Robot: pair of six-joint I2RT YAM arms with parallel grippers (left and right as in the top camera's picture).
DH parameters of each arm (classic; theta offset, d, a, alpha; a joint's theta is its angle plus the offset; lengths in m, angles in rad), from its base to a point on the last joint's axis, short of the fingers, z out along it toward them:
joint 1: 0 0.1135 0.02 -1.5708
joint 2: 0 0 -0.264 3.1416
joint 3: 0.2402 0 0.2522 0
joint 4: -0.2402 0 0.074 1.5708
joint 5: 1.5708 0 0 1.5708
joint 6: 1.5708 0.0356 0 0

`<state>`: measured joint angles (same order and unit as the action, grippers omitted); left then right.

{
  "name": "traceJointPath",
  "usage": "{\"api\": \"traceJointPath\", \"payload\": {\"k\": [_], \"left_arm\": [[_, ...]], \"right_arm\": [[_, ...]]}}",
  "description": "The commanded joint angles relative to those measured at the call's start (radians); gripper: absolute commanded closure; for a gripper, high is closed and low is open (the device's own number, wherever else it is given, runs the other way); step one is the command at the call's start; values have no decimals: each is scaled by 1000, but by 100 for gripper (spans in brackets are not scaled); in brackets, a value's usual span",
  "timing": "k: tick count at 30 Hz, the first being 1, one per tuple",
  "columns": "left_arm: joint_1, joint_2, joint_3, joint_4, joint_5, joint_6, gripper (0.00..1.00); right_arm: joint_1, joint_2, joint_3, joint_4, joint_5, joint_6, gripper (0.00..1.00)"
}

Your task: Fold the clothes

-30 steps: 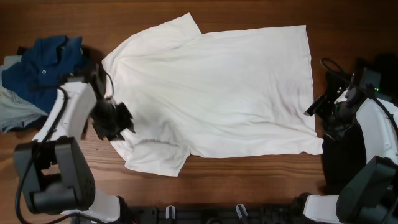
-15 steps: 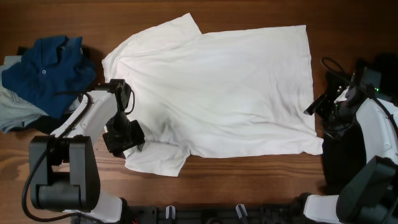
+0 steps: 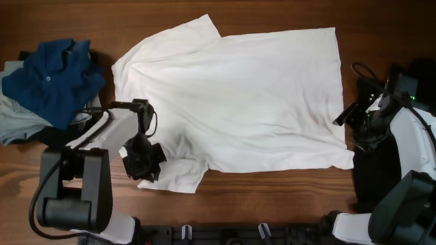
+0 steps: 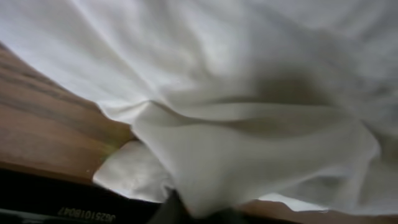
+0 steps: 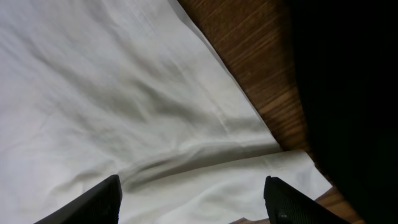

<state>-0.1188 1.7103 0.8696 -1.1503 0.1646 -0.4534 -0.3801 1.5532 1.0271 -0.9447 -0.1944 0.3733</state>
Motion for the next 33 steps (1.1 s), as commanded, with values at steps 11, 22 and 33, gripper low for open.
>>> {"api": "traceJointPath", "payload": {"k": [11,22,33], "left_arm": [[42,-106,76,-64,85,4,96],[-158,-143,3,19,145,-58,51],[-243,-139,-184,235,19,-318,32]], "right_arm": [[-1,7,-5,-6,-8,-6,26],[-1,7,-5,-8,-8,-7,25],[-1,7,-5,-10,-8,-7,25]]}}
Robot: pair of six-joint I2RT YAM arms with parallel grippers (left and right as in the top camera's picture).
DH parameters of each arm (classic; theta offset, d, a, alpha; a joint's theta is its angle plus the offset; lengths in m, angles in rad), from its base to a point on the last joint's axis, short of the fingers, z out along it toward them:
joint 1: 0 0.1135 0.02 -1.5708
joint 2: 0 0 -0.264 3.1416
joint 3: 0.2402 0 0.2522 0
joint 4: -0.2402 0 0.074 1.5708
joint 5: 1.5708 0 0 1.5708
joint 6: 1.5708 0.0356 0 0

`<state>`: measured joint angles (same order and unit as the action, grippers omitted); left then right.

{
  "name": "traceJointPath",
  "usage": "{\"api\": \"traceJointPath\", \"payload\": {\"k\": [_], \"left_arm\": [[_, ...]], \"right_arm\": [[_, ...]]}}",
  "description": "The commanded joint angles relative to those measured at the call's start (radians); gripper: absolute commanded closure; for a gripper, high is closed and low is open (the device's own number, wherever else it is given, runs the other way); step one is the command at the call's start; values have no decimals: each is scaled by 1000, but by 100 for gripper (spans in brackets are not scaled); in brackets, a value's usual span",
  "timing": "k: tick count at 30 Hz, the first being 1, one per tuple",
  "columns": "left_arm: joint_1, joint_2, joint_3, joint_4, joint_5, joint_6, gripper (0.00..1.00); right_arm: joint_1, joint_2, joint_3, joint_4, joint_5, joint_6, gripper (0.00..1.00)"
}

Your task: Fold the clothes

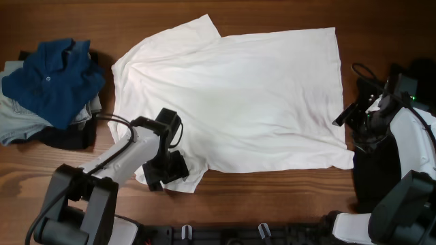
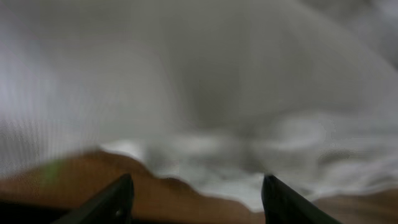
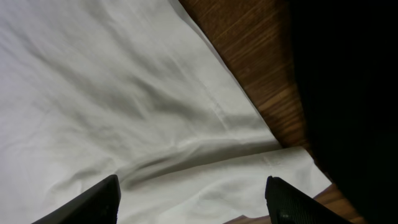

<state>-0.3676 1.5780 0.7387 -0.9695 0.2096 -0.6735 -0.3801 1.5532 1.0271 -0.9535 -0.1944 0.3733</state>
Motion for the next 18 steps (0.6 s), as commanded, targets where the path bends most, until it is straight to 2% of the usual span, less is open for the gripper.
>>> {"api": "traceJointPath", "payload": {"k": [1,3,6,10,12,15,18], "left_arm": [[6,-5,-56,54,-24,-98,32],[6,0,-56,55,-10,-98,32],[6,3,-56,100,-5,-98,38],[6,19,-56,166,3,-98,82],[6,23,-56,162,3,-98,95],[6,16,-49,103,6,-96,96],[10,-6,-9,-21,6,-72,96]], "right_arm": [[-1,7,-5,-1,-8,-7,25],[-1,7,-5,2,-9,-8,25],[-1,7,-5,3,-9,-7,25],[-1,7,-5,-2,-8,-8,25],[-1,7,-5,-6,-8,-8,25],[-1,7,-5,-9,-8,-7,24],[-11,7,-6,-17,25,1,20]]}}
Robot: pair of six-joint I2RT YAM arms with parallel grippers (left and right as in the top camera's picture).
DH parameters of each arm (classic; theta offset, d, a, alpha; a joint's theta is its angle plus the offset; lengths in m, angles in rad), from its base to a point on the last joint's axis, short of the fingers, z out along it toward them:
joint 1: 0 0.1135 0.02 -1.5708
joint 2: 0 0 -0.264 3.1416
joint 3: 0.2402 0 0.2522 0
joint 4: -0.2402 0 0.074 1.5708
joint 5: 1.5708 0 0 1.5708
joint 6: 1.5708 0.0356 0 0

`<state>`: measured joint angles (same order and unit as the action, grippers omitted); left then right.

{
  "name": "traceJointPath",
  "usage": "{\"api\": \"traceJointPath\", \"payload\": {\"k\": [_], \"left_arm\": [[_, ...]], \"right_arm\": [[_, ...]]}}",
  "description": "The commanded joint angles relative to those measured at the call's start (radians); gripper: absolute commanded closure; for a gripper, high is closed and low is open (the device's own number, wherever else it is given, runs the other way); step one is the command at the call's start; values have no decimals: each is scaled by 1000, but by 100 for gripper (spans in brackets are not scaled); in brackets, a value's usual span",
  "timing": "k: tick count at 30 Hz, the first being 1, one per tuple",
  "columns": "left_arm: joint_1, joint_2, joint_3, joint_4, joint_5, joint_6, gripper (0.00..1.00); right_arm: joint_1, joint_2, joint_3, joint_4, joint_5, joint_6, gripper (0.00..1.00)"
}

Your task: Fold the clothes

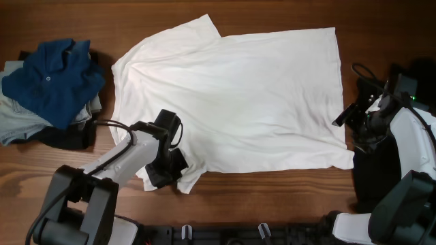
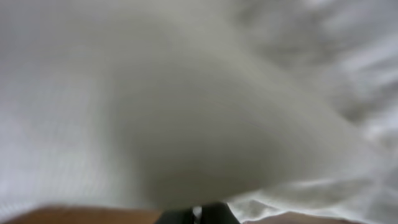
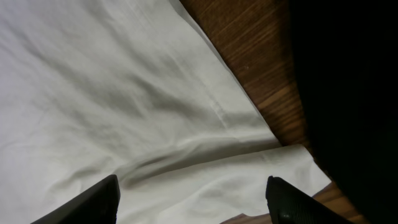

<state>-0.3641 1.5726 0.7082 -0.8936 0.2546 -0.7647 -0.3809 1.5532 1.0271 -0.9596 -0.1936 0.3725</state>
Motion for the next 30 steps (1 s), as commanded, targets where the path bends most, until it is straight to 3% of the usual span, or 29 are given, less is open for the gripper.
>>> {"api": "traceJointPath", "payload": {"k": [1,5,11,18,23,30], "left_arm": [[11,-16,41,-137,-40,33,96],[29,-89,110,-223,-48,80,96],[52,-201,138,-230,-47,81,96],[60,-223,138,-248,-71,84,96],[60,-223,138,-248,-79,84,96],[60,-223,138,-264,-100,84,96]], "right_arm": [[-18,7,-6,-19,44,21,17],[-60,8,-7,-44,44,31,19],[-111,8,-89,-53,45,32,25],[-124,8,-216,-16,119,117,17],[-124,8,-278,58,119,130,17],[-124,8,-304,87,166,156,28]]}}
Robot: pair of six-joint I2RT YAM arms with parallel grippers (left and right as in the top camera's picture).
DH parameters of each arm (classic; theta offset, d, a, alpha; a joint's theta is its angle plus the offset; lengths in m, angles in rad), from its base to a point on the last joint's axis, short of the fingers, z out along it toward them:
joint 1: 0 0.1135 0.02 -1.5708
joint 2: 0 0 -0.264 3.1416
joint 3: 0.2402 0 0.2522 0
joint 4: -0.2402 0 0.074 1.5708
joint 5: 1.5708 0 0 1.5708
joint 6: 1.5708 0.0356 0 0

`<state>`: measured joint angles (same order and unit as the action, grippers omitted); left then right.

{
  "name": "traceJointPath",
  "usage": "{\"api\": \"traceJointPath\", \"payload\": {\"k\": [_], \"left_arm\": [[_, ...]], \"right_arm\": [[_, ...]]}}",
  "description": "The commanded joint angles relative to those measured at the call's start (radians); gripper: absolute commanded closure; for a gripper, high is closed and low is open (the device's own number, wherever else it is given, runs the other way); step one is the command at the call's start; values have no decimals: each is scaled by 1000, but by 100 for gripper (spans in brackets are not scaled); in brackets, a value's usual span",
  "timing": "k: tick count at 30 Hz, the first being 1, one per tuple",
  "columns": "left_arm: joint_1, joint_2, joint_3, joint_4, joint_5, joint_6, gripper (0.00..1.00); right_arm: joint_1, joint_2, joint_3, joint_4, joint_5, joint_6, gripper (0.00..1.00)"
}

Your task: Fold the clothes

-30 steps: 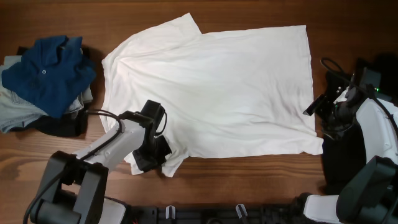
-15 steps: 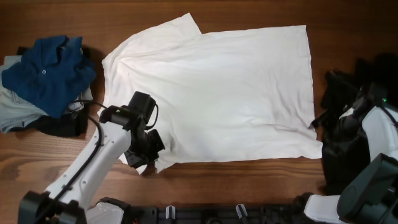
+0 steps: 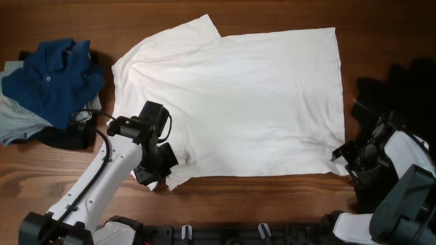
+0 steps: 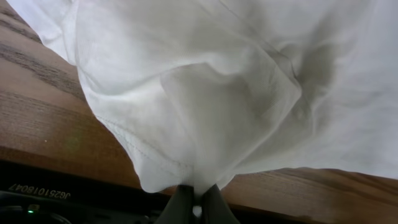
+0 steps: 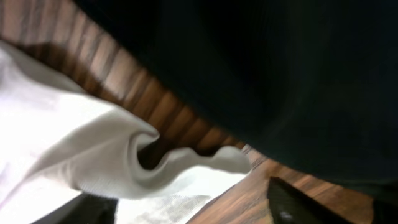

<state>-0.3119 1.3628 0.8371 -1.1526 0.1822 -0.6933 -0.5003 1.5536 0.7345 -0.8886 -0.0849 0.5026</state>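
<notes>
A white T-shirt (image 3: 238, 95) lies spread flat across the wooden table (image 3: 272, 204), collar end to the left. My left gripper (image 3: 155, 165) is at the shirt's near left sleeve. In the left wrist view it (image 4: 196, 198) is shut on a bunch of the sleeve fabric (image 4: 205, 124), which drapes away from the jaws. My right gripper (image 3: 346, 155) sits at the shirt's near right hem corner. In the right wrist view it (image 5: 186, 208) stands open, with the curled hem corner (image 5: 186, 165) between its fingers.
A pile of clothes sits at the left edge: a blue polo (image 3: 51, 78) on top of pale denim (image 3: 13, 126) and a dark garment (image 3: 65, 136). A black mass (image 5: 280, 74) stands close beside the right gripper. A black rail (image 3: 225, 235) runs along the table's front.
My left gripper has shifted a little left and up with the sleeve, which now lies bunched against the body. My right gripper has dropped from the side hem to the near right corner.
My left gripper was at the outer edge of the near sleeve. Then it stood open over the sleeve, further right. Then it was shut on the fabric, and now it holds the sleeve drawn in. My right gripper stayed open by the right hem until now.
</notes>
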Motion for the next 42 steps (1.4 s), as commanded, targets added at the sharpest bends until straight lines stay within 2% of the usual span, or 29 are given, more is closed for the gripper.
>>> {"api": "traceJointPath", "payload": {"k": [1,3,5,8,10,14,22,30,33,42], "left_arm": [[7,-13,10,-4,-28,13,96],[7,-13,11,-5,-39,13,96],[7,-13,15,-9,-47,13,96],[7,-15,16,-8,-53,13,96],[8,-15,16,-8,-57,13,96],[8,-15,38,-24,-77,35,96],[8,-41,161,-161,-197,35,96],[7,-79,189,-205,-239,35,96],[7,-78,191,-190,-272,36,96],[7,-71,191,37,-277,237,96]], "right_arm": [[-4,7,-16,32,63,35,33],[-4,7,-33,72,63,57,38],[-4,7,-58,97,63,55,50],[-4,7,-75,90,62,53,86],[-4,6,-71,79,61,37,96],[-4,-13,-11,-12,34,-12,96],[-4,-164,135,-191,-51,-129,96],[-4,-368,211,-263,-127,-124,96],[-4,-402,214,-259,-127,-104,96],[-4,-307,214,-134,-181,-47,96]]}}
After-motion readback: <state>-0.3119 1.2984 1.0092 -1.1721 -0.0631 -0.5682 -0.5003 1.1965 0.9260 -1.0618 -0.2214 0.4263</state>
